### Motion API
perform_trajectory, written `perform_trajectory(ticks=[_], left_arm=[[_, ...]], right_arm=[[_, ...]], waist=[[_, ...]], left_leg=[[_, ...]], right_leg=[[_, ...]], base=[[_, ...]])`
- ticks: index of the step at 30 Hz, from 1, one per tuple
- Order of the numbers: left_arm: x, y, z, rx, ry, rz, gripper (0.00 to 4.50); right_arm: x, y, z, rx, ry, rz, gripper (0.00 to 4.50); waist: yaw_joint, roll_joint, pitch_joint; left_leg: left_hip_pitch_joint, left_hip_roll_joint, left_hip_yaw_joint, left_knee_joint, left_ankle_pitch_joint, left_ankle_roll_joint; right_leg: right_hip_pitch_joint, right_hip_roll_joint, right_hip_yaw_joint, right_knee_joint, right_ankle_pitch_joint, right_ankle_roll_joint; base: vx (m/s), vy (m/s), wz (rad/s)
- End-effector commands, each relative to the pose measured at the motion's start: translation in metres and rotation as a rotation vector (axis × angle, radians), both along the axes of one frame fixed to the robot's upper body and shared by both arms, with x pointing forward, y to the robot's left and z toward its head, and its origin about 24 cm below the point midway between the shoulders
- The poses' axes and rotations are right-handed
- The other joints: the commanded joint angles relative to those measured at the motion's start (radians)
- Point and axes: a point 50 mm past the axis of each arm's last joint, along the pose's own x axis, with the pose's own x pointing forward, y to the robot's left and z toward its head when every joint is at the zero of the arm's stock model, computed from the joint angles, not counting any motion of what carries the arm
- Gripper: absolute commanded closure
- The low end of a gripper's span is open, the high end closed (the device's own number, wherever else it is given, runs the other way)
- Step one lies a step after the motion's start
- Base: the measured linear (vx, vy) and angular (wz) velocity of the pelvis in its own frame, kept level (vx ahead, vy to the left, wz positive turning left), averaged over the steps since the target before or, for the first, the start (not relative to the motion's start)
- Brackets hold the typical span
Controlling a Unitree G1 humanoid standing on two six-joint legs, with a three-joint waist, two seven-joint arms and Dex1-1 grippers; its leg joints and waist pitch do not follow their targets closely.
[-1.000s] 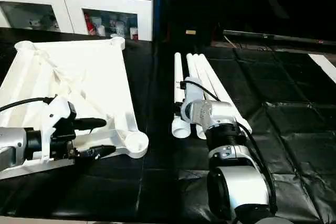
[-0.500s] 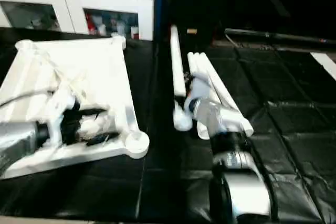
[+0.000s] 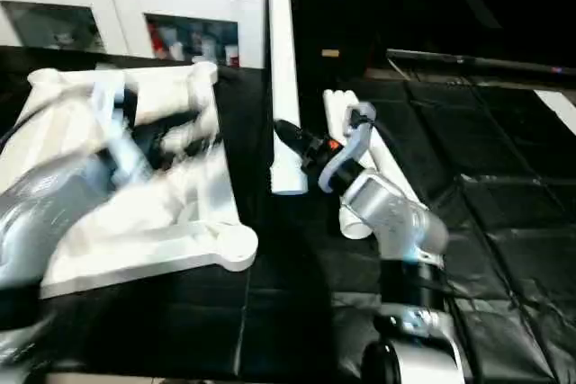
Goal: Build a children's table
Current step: Pick table leg
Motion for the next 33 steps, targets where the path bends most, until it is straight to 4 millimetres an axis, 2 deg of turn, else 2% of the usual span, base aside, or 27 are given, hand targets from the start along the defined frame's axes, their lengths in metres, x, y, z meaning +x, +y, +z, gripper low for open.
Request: perform_trajectory(ticks=[1,5,6,7,9,11,13,14,16,17,19,20,21,24,26,32,33], left_arm=[[0.011,-0.008,0.008,-0.076,0.031,0.010,0.00],[0.017,-0.018,0.015,-0.144,0.052,-0.018,0.00],[0.019,-0.022,0.018,-0.180,0.070,-0.031,0.00],[0.021,-0.025,0.020,-0.201,0.082,-0.039,0.00],[0.025,-0.034,0.022,-0.217,0.117,-0.055,0.00],[0.027,-0.037,0.022,-0.224,0.129,-0.065,0.00],[0.028,-0.041,0.024,-0.236,0.137,-0.076,0.00],[0.028,-0.043,0.025,-0.249,0.135,-0.091,0.00],[0.027,-0.047,0.028,-0.260,0.139,-0.102,0.00],[0.028,-0.047,0.028,-0.258,0.143,-0.099,0.28],[0.030,-0.050,0.026,-0.217,0.160,-0.063,0.35],[0.030,-0.051,0.025,-0.216,0.163,-0.052,0.39],[0.031,-0.051,0.025,-0.215,0.164,-0.032,0.52],[0.034,-0.052,0.026,-0.221,0.179,0.028,0.78],[0.035,-0.053,0.027,-0.205,0.183,0.067,0.93],[0.039,-0.053,0.027,-0.176,0.184,0.161,1.45],[0.039,-0.053,0.027,-0.171,0.182,0.171,1.66]], right_arm=[[-0.006,-0.002,0.018,0.057,-0.100,0.017,2.64],[-0.011,-0.001,0.022,0.075,-0.124,0.046,2.64],[-0.016,0.001,0.024,0.071,-0.150,0.081,2.64],[-0.019,0.003,0.025,0.067,-0.172,0.111,2.64],[-0.026,0.007,0.026,0.035,-0.212,0.149,2.64],[-0.027,0.009,0.026,0.014,-0.222,0.150,2.64],[-0.027,0.010,0.025,-0.033,-0.233,0.134,2.64],[-0.026,0.011,0.024,-0.076,-0.238,0.116,2.64],[-0.022,0.016,0.021,-0.221,-0.279,0.066,2.64],[-0.022,0.017,0.021,-0.235,-0.290,0.061,2.64],[-0.018,0.022,0.021,-0.308,-0.314,0.014,2.64],[-0.017,0.023,0.022,-0.346,-0.326,-0.004,2.64],[-0.015,0.024,0.022,-0.379,-0.339,-0.022,2.64],[-0.012,0.029,0.021,-0.503,-0.393,-0.056,2.64],[-0.011,0.032,0.019,-0.568,-0.415,-0.077,2.64],[-0.006,0.035,0.019,-0.608,-0.440,-0.140,2.64],[-0.005,0.035,0.020,-0.610,-0.444,-0.151,2.64]], waist=[[0.004,0.017,-0.066],[0.010,0.014,-0.067],[0.009,0.025,-0.069],[0.009,0.018,-0.068],[0.013,0.017,-0.069],[0.015,0.016,-0.068],[0.014,0.017,-0.065],[0.014,0.020,-0.064],[0.016,0.022,-0.064],[0.014,0.021,-0.063],[0.011,0.021,-0.062],[0.012,0.025,-0.062],[0.010,0.021,-0.061],[0.012,0.020,-0.062],[0.011,0.022,-0.062],[0.009,0.022,-0.062],[0.009,0.023,-0.062]], left_leg=[[0.023,0.047,-0.014,-0.069,-0.133,-0.042],[0.020,0.048,-0.017,-0.068,-0.105,-0.030],[0.019,0.047,-0.017,-0.065,-0.091,-0.029],[0.018,0.047,-0.017,-0.064,-0.092,-0.025],[0.018,0.045,-0.016,-0.062,-0.084,-0.016],[0.017,0.047,-0.018,-0.065,-0.093,-0.014],[0.018,0.048,-0.017,-0.065,-0.105,-0.020],[0.019,0.049,-0.017,-0.066,-0.112,-0.024],[0.019,0.050,-0.019,-0.068,-0.114,-0.044],[0.019,0.049,-0.018,-0.067,-0.119,-0.047],[0.020,0.050,-0.019,-0.069,-0.133,-0.047],[0.020,0.049,-0.020,-0.069,-0.133,-0.046],[0.018,0.048,-0.019,-0.068,-0.130,-0.043],[0.015,0.049,-0.020,-0.066,-0.102,-0.033],[0.016,0.047,-0.019,-0.065,-0.101,-0.032],[0.017,0.049,-0.019,-0.065,-0.109,-0.016],[0.018,0.050,-0.020,-0.066,-0.104,-0.013]], right_leg=[[0.044,-0.083,0.051,-0.076,0.049,-0.190],[0.046,-0.085,0.050,-0.074,0.064,-0.185],[0.047,-0.084,0.049,-0.070,0.088,-0.188],[0.048,-0.083,0.049,-0.073,0.101,-0.187],[0.050,-0.083,0.049,-0.075,0.115,-0.183],[0.050,-0.085,0.048,-0.076,0.092,-0.182],[0.047,-0.086,0.049,-0.080,0.058,-0.186],[0.046,-0.086,0.050,-0.083,0.040,-0.183],[0.045,-0.088,0.049,-0.082,0.025,-0.173],[0.044,-0.085,0.050,-0.084,0.022,-0.170],[0.044,-0.085,0.051,-0.083,0.016,-0.165],[0.044,-0.086,0.051,-0.083,0.016,-0.166],[0.045,-0.085,0.052,-0.084,0.020,-0.166],[0.048,-0.085,0.051,-0.081,0.054,-0.167],[0.047,-0.084,0.052,-0.081,0.064,-0.166],[0.047,-0.084,0.052,-0.080,0.080,-0.173],[0.046,-0.083,0.052,-0.079,0.091,-0.175]], base=[[0.000,0.000,0.00],[0.000,0.000,0.00],[0.000,0.000,0.00],[0.000,0.000,0.00],[0.000,0.000,0.00],[0.000,0.000,0.00],[0.000,0.000,0.00],[0.000,0.000,0.00],[0.000,0.000,0.00],[0.000,0.000,0.00],[0.000,0.000,0.00],[0.000,0.000,0.00],[0.000,0.000,0.00],[0.000,0.000,0.00],[0.000,0.000,0.00],[0.000,0.000,0.00],[0.000,0.000,0.00]])
